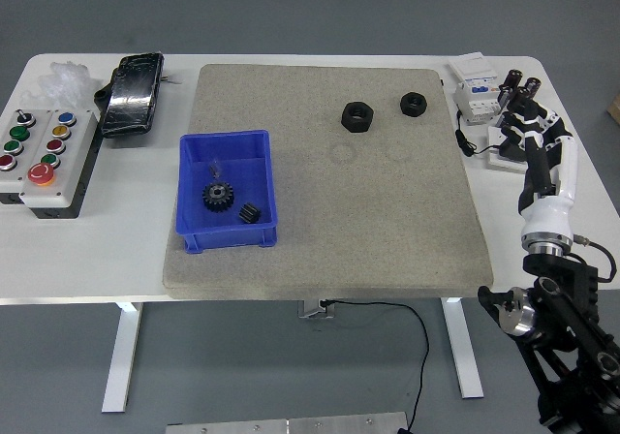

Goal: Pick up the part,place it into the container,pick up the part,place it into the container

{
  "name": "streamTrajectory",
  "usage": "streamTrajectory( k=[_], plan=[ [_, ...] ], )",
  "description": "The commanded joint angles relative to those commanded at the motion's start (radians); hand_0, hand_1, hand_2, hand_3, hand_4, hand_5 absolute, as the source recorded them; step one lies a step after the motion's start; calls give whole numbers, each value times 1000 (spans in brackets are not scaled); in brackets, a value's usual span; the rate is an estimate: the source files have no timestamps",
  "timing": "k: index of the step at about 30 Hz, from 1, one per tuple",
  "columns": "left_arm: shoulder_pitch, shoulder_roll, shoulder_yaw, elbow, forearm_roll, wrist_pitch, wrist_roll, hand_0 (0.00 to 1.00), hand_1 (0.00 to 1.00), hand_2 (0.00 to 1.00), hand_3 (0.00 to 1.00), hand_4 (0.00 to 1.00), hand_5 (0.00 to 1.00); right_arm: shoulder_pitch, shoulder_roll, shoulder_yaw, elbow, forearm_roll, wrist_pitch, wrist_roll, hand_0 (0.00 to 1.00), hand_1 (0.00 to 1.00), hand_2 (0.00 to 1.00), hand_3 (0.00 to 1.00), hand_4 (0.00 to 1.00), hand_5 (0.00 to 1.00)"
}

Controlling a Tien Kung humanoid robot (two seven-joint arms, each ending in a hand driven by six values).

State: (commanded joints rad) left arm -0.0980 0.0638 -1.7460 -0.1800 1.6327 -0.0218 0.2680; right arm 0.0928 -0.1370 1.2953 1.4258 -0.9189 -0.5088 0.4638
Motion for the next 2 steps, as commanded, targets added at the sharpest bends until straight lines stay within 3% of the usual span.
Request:
streamTrajectory(
  k=[2],
  plan=[
    [0, 1, -5, 0, 4, 0, 2, 683, 621, 560, 605, 584, 280, 1, -1, 7, 4, 11, -4, 14, 621, 652, 629, 620, 780, 594]
  ],
)
